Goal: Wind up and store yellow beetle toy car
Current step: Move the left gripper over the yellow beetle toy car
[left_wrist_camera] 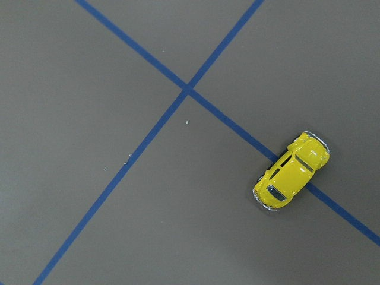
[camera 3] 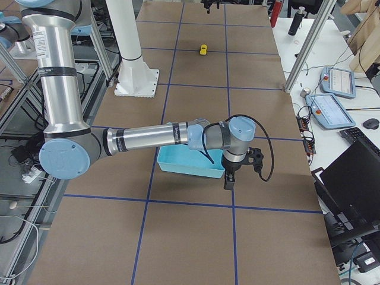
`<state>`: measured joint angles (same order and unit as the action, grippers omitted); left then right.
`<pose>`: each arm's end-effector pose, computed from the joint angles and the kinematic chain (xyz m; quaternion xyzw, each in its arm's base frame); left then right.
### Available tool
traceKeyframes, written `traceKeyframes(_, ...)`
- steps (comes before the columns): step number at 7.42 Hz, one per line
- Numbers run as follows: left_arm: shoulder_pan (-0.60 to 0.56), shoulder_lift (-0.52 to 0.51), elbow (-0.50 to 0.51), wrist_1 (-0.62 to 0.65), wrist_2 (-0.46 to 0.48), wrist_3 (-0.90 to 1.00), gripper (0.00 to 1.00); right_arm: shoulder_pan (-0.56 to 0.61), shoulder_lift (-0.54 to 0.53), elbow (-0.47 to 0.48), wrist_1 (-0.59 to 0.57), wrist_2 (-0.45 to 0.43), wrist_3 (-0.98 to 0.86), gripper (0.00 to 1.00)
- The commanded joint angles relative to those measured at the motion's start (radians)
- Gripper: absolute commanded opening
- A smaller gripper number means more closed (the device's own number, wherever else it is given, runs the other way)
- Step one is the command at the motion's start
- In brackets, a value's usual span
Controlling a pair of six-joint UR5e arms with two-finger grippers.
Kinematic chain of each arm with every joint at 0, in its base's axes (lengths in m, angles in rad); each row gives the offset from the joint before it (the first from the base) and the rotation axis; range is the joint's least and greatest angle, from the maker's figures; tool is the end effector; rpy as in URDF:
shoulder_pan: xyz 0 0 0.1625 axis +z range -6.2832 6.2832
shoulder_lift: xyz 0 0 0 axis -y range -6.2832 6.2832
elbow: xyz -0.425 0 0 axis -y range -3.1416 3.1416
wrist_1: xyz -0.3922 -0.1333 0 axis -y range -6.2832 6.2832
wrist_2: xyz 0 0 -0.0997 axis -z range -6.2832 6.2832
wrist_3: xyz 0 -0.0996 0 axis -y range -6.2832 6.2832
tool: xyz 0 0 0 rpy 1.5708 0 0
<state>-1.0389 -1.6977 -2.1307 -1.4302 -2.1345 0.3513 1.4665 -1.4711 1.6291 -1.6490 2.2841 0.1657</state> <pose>0.1775 -0.4595 0.3556 0.2339 0.2901 0.4631 0.8041 0.0121 -0.5392 0.5908 -0.0099 -0.3507 0.0148 0.9363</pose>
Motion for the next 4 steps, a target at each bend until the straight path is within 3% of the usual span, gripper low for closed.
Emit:
traceKeyframes(1,0.048,-0.016,0.005,-0.006,0.004,0.142,1.00,0.002,0.000,0.000,0.000,0.000,0.000,1.00)
traceKeyframes(4,0.134,-0.086,0.061,-0.007,-0.007,0.231,1.00,0.000,-0.002,-0.002,0.000,0.000,0.000,1.00)
